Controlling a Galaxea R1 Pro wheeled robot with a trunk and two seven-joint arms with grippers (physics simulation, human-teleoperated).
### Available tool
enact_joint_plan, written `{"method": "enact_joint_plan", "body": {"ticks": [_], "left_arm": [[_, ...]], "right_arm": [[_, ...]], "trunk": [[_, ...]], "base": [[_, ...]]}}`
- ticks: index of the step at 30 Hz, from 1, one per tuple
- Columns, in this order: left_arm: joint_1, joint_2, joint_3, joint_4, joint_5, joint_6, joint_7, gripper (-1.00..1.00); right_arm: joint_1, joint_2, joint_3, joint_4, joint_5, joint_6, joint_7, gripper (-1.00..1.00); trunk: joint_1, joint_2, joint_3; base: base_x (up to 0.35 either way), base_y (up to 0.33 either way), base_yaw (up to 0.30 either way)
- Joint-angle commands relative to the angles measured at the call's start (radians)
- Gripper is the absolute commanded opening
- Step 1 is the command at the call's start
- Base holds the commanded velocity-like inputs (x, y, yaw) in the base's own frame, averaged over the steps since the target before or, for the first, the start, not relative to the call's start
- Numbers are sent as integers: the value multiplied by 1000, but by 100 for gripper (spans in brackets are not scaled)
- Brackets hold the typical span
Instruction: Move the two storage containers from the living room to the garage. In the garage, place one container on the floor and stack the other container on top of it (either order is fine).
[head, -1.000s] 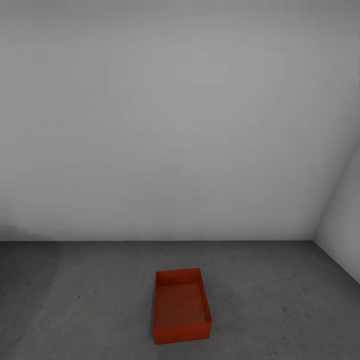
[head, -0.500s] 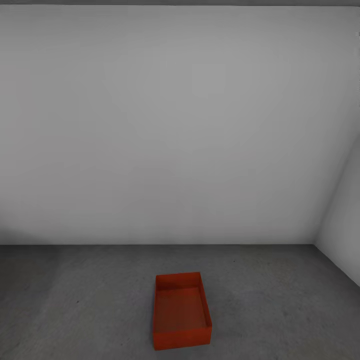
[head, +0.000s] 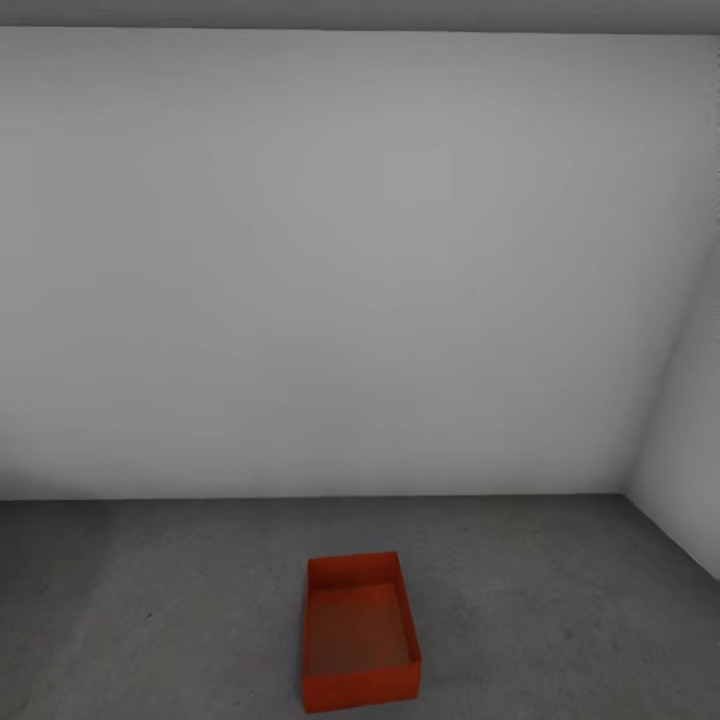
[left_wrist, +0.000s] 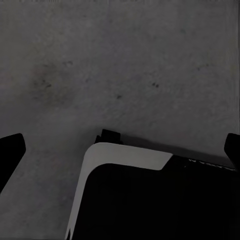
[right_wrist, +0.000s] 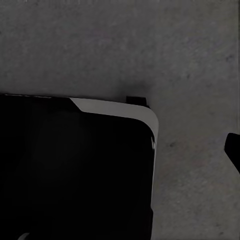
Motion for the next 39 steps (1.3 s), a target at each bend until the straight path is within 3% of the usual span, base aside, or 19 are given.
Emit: {"method": "enact_joint_plan", "body": {"ticks": [1,21,39], "left_arm": [[-1,0,-7,2,10,-3,-4,100],[-1,-3,-5,0,9,-5,1,100],[-1,1,-9,-1,0,-10,2,100]], "right_arm": [[-1,0,8,3,-9,-6,3,100],[-1,1,7,3,-2,-4,-8,100],[-1,1,9,3,3,-3,-7,100]], "trunk": [[0,-1,0],[0,-1,21],[0,-1,32]], "base": [[0,0,-102],[0,0,-98],[0,0,-277]]}}
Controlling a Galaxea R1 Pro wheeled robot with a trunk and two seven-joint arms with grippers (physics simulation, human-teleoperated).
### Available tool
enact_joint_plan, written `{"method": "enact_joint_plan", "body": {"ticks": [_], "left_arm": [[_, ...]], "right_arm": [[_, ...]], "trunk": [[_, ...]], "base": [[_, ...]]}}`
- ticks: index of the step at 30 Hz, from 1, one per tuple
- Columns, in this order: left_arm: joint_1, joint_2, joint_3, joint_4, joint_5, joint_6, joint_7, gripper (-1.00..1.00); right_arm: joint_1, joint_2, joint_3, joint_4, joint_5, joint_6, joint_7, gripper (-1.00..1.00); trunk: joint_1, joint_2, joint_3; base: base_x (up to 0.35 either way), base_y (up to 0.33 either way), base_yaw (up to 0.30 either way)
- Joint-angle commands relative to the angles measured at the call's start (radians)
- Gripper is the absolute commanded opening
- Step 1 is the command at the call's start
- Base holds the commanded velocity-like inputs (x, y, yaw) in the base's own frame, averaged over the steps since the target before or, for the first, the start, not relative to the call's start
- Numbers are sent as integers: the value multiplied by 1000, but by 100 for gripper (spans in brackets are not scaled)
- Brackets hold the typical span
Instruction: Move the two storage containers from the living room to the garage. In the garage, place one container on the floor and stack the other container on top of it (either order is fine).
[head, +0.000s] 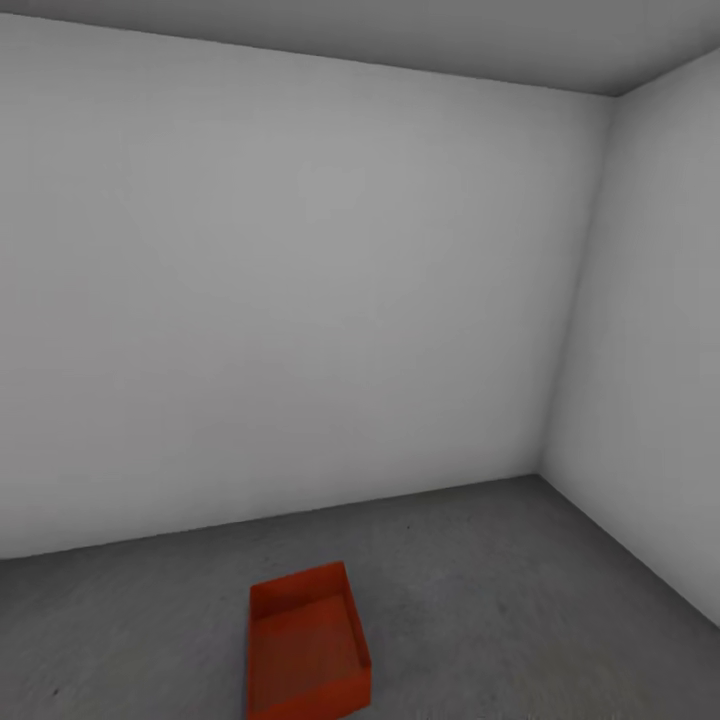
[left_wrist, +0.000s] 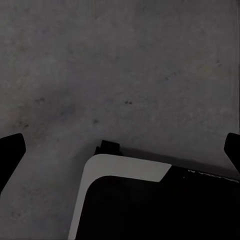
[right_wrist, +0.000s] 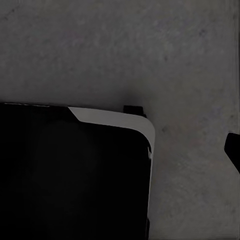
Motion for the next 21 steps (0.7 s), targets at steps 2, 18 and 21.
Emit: {"method": "enact_joint_plan", "body": {"ticks": [2,18,21], "left_arm": [[-1,1,-7,1,10,-3,-4,100],[2,1,-1,6,16,2,0,100],[3,4,-1,6,17,0,0,100]], "right_arm": [[-2,0,7,3,-8,-6,4,100],[-2,2,8,3,-1,-5,6,100],[-2,2,9,3,-4,-6,5,100]], "trunk": [[0,-1,0],[0,-1,4],[0,-1,4]], "base": [[0,0,-289],[0,0,-163],[0,0,0]]}}
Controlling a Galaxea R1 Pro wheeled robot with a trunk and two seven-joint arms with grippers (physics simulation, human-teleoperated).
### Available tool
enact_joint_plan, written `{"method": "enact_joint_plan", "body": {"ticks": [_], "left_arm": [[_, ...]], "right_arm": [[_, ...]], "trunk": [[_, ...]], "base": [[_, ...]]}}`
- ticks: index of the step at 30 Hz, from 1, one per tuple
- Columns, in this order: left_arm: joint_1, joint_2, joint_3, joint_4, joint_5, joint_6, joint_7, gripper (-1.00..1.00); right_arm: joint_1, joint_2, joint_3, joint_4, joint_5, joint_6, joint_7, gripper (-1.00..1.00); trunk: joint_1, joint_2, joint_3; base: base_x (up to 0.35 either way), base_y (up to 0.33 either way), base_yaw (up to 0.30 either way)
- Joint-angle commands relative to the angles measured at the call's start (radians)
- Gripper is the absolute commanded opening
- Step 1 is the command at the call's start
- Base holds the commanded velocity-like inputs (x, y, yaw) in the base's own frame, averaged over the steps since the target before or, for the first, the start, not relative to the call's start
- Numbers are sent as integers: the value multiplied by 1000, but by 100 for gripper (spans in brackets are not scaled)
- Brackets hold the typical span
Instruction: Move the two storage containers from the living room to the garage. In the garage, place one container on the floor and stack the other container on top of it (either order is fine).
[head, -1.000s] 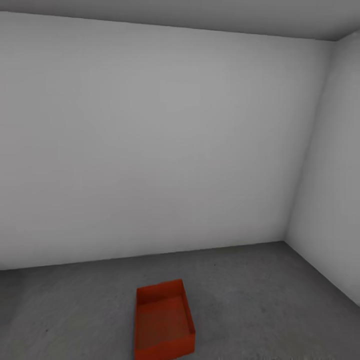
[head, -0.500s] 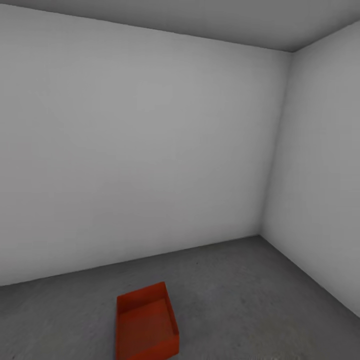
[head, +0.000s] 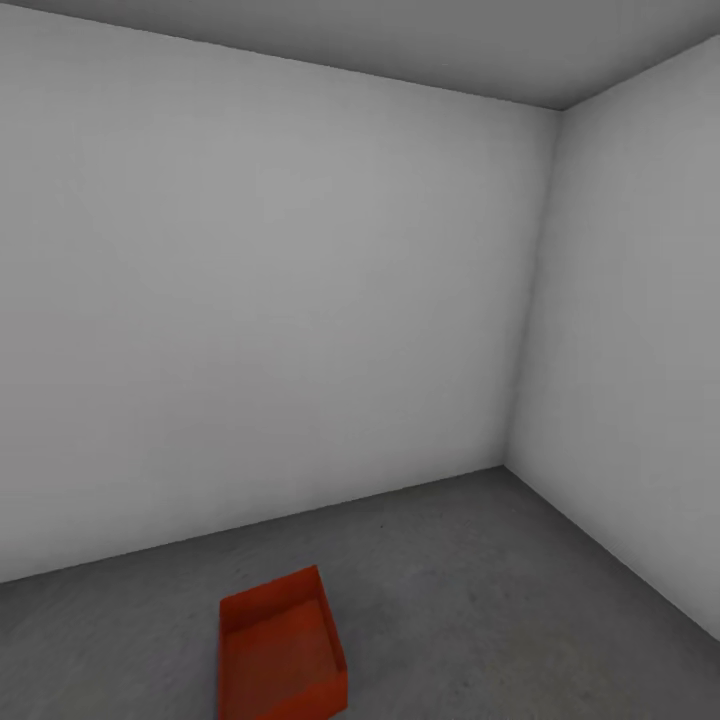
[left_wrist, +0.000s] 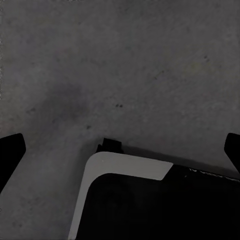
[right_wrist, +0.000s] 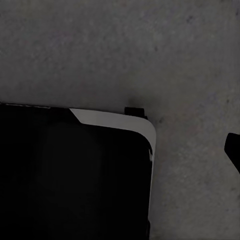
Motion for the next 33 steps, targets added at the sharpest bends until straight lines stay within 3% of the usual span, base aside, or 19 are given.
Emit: {"method": "enact_joint_plan", "body": {"ticks": [1,10,33], "left_arm": [[-1,1,-7,1,10,-3,-3,100],[0,1,-9,-1,5,-7,-4,100],[0,-15,-9,-2,3,-8,-5,100]], "right_arm": [[-1,0,7,3,-8,-6,4,100],[-1,1,5,3,-12,-4,3,100],[-1,-2,3,3,-17,-5,3,100]], "trunk": [[0,-1,-1],[0,-1,-1],[0,-1,-1]], "base": [[0,0,0],[0,0,-100],[0,0,-278]]}}
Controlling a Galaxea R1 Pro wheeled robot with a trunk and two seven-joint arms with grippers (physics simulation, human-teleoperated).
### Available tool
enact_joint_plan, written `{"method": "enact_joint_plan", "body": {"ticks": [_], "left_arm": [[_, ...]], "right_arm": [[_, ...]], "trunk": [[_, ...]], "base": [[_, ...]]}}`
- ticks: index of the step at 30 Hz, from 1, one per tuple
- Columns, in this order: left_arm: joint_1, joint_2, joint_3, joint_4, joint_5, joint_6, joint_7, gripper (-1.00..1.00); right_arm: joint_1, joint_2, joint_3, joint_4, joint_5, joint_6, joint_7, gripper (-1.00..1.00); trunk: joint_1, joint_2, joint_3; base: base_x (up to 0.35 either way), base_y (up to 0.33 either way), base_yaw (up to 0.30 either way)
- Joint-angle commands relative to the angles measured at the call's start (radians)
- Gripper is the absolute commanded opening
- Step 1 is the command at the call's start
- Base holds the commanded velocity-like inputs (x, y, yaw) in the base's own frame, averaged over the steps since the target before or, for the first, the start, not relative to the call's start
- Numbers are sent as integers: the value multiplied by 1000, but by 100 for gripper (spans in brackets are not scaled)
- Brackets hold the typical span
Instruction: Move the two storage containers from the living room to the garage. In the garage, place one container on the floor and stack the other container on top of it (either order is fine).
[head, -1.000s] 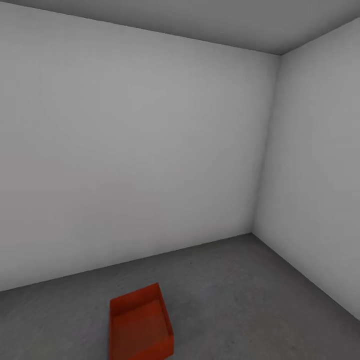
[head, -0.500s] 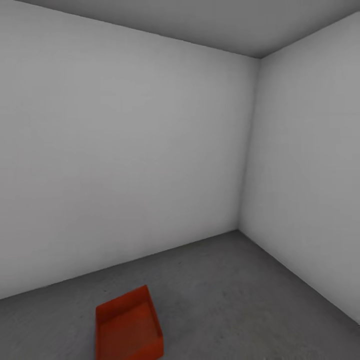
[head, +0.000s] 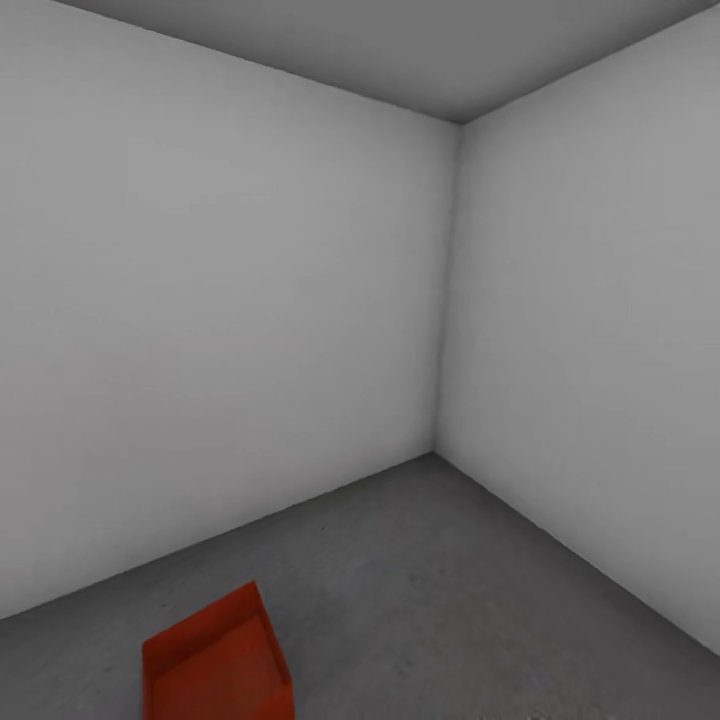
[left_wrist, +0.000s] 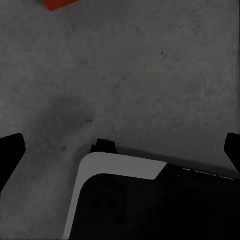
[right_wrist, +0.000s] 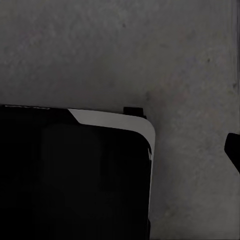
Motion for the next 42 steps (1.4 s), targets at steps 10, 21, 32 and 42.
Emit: {"method": "enact_joint_plan", "body": {"ticks": [10,21,32,42], "left_arm": [[-1,3,-7,1,11,-5,-4,100],[-1,3,-7,1,11,-5,-4,100],[-1,3,-7,1,11,-5,-4,100],[-1,3,-7,1,11,-5,-4,100]], "right_arm": [[-2,0,10,3,-7,-5,9,100],[-2,1,12,3,-1,-1,17,100],[-2,1,12,3,0,26,21,100],[-2,0,9,3,-7,53,10,100]], "trunk": [[0,-1,-1],[0,-1,-1],[0,-1,-1],[0,-1,-1]], "base": [[0,0,-300],[0,0,-300],[0,0,-300],[0,0,-300]]}}
